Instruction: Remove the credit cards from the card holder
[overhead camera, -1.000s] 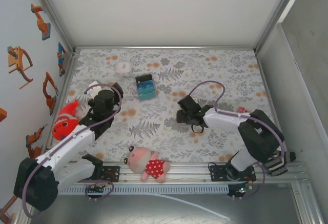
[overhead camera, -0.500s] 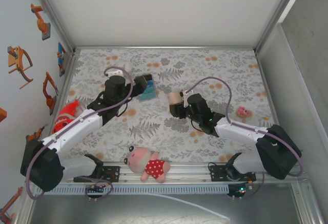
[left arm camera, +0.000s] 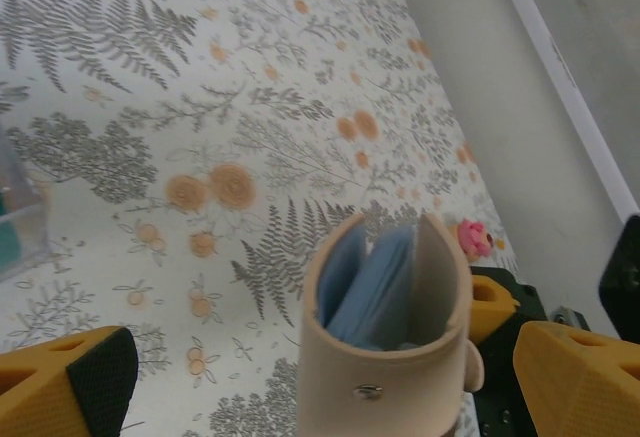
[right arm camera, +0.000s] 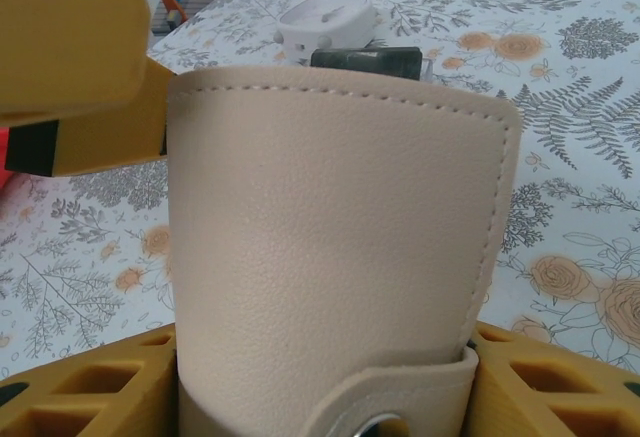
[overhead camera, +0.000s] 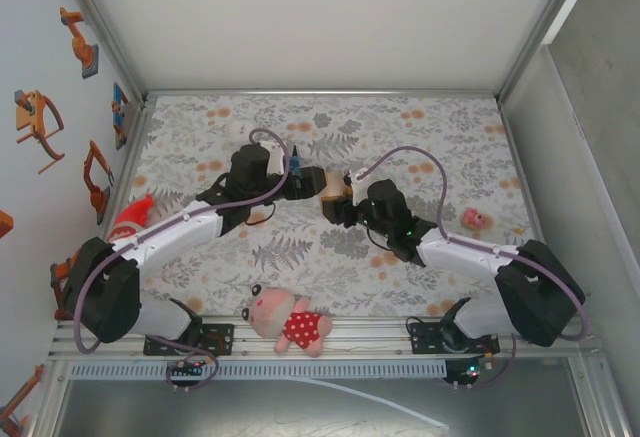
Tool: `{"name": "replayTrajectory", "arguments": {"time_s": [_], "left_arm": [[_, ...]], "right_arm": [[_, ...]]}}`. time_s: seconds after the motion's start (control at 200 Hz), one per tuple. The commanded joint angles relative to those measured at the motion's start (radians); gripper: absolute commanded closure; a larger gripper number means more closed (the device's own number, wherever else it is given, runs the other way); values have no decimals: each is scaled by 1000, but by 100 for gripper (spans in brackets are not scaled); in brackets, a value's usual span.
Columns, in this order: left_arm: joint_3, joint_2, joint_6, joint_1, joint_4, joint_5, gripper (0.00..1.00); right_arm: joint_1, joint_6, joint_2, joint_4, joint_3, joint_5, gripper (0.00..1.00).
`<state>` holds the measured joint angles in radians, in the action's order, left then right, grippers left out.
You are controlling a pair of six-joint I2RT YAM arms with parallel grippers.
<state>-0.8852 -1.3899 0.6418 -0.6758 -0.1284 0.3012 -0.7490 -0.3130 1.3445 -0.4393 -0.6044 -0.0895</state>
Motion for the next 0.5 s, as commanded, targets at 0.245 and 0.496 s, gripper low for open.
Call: {"name": "replayTrajectory", "arguments": {"time_s": [0.245,0.496], "left_arm": [[-60,-79,-27,-27,-10,107,7],[-57,-97,-10,-29,-47,127,42]], "right_arm": [[-6,15,-25,-68,-37,-14,42],[-5,15,-54,-69,-24,-10,41]]}}
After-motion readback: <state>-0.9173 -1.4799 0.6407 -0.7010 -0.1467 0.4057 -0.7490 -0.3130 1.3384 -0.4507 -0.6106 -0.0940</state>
